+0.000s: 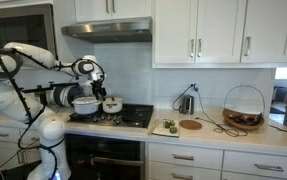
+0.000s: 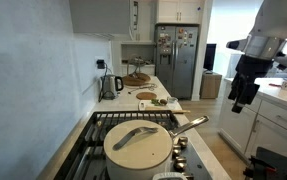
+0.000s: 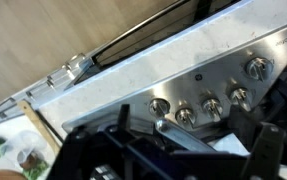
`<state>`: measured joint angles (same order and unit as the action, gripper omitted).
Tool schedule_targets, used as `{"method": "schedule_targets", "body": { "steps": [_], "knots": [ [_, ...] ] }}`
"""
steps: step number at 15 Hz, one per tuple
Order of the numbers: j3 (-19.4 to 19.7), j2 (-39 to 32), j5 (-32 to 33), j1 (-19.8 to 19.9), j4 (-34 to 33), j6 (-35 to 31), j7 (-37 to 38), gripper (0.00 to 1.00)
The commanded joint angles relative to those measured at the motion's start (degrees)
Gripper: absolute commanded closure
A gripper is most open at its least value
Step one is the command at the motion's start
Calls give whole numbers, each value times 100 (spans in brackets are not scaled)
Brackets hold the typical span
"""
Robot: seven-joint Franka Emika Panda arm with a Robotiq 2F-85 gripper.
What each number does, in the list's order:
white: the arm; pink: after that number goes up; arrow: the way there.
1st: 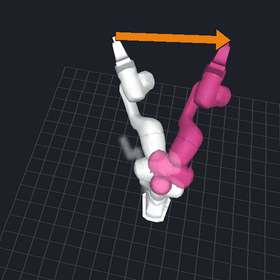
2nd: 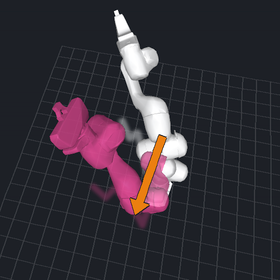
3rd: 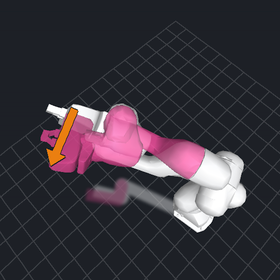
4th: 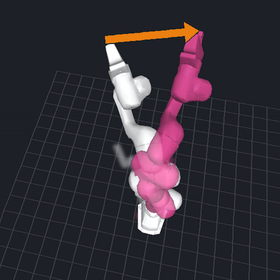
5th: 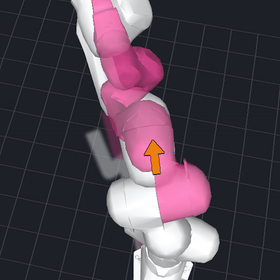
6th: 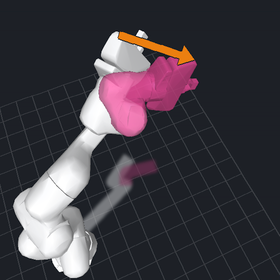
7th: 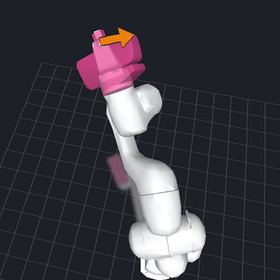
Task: Remove the lid from the white pot on the right side of the stove
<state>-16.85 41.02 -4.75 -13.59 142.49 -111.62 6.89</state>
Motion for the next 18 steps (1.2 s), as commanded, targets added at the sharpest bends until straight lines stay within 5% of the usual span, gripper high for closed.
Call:
{"method": "schedule_targets", "body": {
  "steps": [1, 18],
  "knots": [
    [84, -791, 306, -151, -1407, 641, -806, 0],
    [-374, -5423, 802, -704, -6198, 1612, -4682, 0]
  ]
}}
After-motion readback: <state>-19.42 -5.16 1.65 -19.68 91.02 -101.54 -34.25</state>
